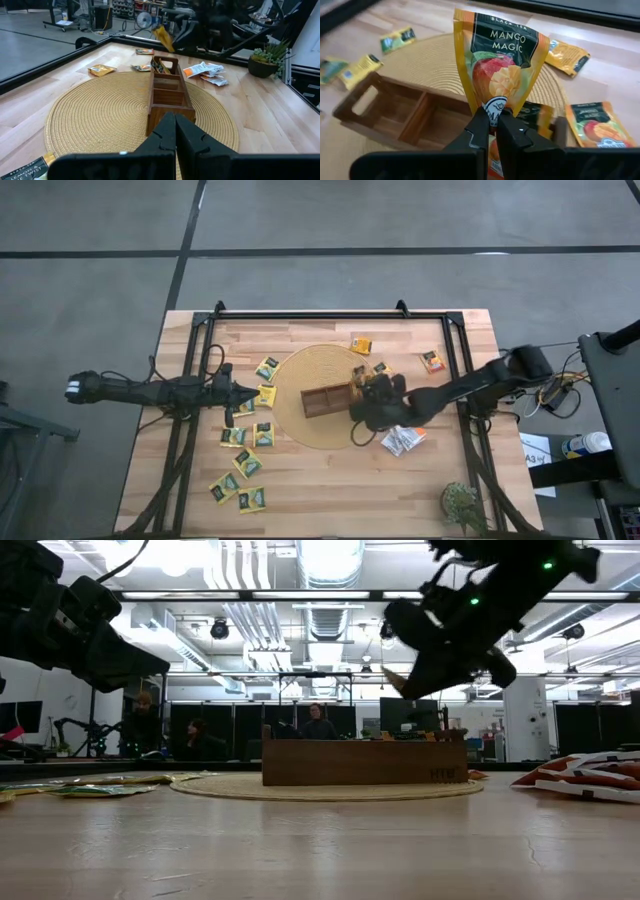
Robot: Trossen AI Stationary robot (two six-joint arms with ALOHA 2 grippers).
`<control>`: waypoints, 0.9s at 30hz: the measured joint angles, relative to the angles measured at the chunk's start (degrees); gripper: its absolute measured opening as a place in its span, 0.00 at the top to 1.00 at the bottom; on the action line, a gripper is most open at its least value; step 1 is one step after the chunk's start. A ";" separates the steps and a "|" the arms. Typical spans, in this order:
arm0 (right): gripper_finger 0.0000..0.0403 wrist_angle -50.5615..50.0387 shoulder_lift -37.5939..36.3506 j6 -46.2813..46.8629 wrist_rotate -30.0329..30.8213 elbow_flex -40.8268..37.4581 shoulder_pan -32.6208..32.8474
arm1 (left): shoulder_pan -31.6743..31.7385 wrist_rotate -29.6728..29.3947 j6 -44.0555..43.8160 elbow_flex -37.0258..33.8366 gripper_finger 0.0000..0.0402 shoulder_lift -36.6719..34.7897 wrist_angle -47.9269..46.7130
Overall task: Pick & Place Tea
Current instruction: Put the orange tea bag into the right section of the wooden organizer
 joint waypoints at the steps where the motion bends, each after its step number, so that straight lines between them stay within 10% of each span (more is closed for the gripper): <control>1: 0.96 -1.23 1.07 -0.04 -0.90 1.57 -0.44 | -0.01 0.01 0.00 0.01 1.00 0.00 0.00; 11: 0.96 -26.41 9.68 12.60 -5.69 14.68 -1.53 | -0.01 0.01 0.01 0.01 1.00 0.00 0.00; 27: 0.96 -26.70 13.34 14.13 -11.07 14.06 -4.75 | -0.01 0.01 -0.01 0.01 1.00 0.04 -0.17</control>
